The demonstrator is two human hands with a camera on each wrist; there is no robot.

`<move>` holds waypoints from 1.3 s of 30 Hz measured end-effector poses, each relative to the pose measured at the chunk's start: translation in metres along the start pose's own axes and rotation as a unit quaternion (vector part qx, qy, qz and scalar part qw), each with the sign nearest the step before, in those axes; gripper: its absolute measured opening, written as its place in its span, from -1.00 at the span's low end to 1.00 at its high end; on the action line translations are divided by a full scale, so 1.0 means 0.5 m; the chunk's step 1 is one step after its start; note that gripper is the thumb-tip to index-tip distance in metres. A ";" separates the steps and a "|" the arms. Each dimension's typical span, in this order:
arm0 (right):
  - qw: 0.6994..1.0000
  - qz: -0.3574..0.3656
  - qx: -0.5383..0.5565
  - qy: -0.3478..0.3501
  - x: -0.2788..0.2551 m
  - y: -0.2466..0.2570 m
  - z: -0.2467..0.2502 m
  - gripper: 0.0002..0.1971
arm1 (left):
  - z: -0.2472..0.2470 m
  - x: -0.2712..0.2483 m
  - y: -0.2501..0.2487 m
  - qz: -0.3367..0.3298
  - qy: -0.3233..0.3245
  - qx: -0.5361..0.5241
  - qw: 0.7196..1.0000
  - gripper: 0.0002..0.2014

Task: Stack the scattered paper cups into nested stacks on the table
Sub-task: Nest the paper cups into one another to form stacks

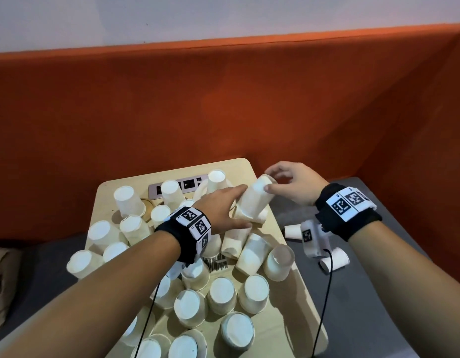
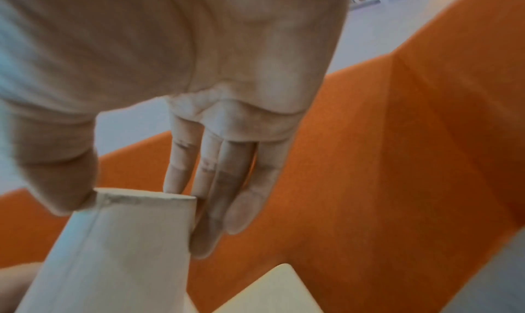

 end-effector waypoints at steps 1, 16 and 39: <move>0.999 0.011 0.037 0.014 -0.001 0.017 -0.008 -0.69 | 0.010 -0.001 -0.002 -0.006 -0.026 -0.034 0.999 -0.12; 0.975 -0.103 -0.192 0.050 0.131 -0.151 -0.174 -0.35 | 0.062 -0.088 0.119 0.098 -0.090 0.005 0.991 -0.09; 0.996 -0.093 -0.015 0.001 0.128 -0.110 -0.089 -0.59 | 0.153 -0.210 0.212 0.176 -0.290 -0.119 0.933 -0.59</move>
Point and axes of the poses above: each hand's wrist, its own x-axis towards the middle knuckle, its own z-axis out of the back of the hand, y = z × x, the point moved 10 cm from there along x, towards the middle knuckle, and after that the axes turned 14 degrees about -z, right-handed, at the moved point
